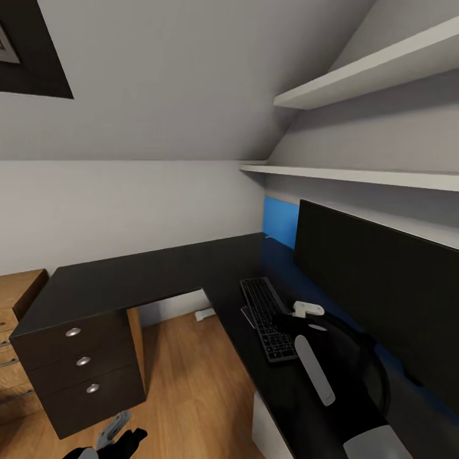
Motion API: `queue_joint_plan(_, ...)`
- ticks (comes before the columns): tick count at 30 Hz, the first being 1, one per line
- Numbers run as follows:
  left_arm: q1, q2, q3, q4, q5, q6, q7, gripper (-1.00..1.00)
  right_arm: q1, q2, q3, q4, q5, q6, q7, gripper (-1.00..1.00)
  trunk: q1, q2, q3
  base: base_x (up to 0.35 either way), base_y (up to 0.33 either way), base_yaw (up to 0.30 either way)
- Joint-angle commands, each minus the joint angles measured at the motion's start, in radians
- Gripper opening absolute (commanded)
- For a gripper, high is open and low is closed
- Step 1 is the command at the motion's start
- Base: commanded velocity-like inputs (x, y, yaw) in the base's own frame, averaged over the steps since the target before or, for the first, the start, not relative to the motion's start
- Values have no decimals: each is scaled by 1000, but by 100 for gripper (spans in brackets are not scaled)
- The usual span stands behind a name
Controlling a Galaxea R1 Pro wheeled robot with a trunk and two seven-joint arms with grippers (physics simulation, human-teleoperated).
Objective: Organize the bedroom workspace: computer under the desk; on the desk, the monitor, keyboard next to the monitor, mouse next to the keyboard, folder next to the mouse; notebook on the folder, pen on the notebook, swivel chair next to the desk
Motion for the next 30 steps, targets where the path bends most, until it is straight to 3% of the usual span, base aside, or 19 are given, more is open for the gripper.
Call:
queue_joint_plan(1, 0, 1, -6, -2, 11, 1, 10, 100, -1, 0, 2, -1, -10, 0, -10, 100, 0, -1, -1, 3, 1, 0)
queue_joint_plan(13, 0, 1, -6, 0, 11, 0, 9, 100, 1, 2, 2, -13, -9, -4, -12, 100, 0, -1, -1, 0, 189, -9)
queue_joint_plan(24, 0, 1, -6, 0, 10, 0, 9, 100, 0, -1, 1, -16, -9, -4, -19, 100, 0, -1, -1, 5, 276, -275)
queue_joint_plan(30, 0, 0, -6, 0, 11, 0, 11, 100, -1, -1, -4, -7, -11, -4, -22, 100, 0, -1, -1, 5, 43, -208)
